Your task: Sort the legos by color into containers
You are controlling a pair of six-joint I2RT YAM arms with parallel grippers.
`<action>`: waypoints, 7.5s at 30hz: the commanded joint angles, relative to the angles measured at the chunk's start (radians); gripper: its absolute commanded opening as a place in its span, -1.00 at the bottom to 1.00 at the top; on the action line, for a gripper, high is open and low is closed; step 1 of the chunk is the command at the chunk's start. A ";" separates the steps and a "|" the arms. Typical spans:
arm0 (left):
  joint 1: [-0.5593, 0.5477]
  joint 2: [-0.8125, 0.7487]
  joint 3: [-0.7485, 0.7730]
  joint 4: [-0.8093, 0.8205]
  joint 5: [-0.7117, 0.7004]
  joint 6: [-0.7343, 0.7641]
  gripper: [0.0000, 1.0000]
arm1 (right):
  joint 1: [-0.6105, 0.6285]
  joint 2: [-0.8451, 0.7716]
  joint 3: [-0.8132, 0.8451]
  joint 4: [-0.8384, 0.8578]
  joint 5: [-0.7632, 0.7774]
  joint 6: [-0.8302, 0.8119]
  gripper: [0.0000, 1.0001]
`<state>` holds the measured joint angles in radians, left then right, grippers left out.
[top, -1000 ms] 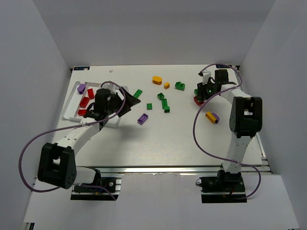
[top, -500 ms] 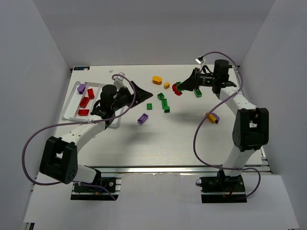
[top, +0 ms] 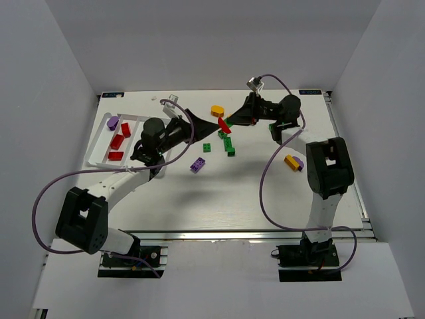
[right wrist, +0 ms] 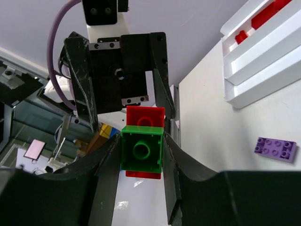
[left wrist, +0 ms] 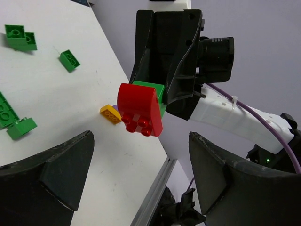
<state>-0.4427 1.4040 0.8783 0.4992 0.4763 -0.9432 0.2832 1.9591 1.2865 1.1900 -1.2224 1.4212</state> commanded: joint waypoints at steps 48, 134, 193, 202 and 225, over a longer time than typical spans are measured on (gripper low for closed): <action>0.134 -0.111 -0.076 0.038 0.134 0.029 -1.00 | -0.053 -0.006 0.073 0.115 0.020 0.058 -1.00; 0.561 -0.385 0.125 -1.102 -0.627 0.402 0.96 | 0.537 0.337 0.594 -0.666 0.550 -1.582 -1.00; 0.115 0.001 0.266 -0.893 -0.410 0.329 0.43 | 0.090 -0.175 0.047 -0.969 0.471 -1.530 0.32; -0.088 0.315 0.514 -1.016 -0.599 0.320 0.63 | -0.131 -0.316 -0.039 -1.328 0.425 -1.659 0.55; -0.225 0.562 0.686 -1.328 -0.863 0.774 0.60 | -0.249 -0.322 -0.079 -1.521 0.150 -1.990 0.67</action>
<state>-0.6674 2.0132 1.5822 -0.8299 -0.3496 -0.2581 0.0391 1.6535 1.1870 -0.2951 -1.0290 -0.5243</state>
